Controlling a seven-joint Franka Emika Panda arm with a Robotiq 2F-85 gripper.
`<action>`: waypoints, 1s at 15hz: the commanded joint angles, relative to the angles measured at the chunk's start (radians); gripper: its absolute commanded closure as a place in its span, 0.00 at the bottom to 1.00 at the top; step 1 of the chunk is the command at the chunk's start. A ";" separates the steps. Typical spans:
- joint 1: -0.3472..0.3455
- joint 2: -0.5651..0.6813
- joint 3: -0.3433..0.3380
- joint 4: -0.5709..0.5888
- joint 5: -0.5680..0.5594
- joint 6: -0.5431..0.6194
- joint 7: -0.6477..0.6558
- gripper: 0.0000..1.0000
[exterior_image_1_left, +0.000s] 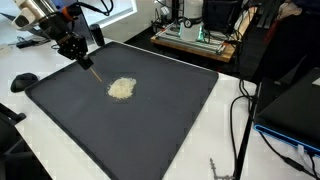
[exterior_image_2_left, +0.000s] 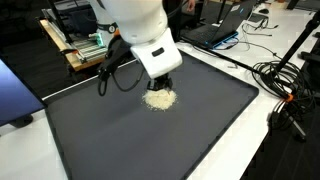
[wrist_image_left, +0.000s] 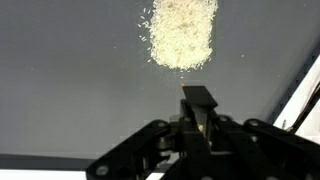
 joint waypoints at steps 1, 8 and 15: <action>-0.050 0.020 0.004 -0.014 0.100 0.013 -0.042 0.97; -0.130 0.058 0.023 -0.057 0.200 0.035 -0.099 0.97; -0.200 0.069 0.030 -0.127 0.301 0.046 -0.293 0.97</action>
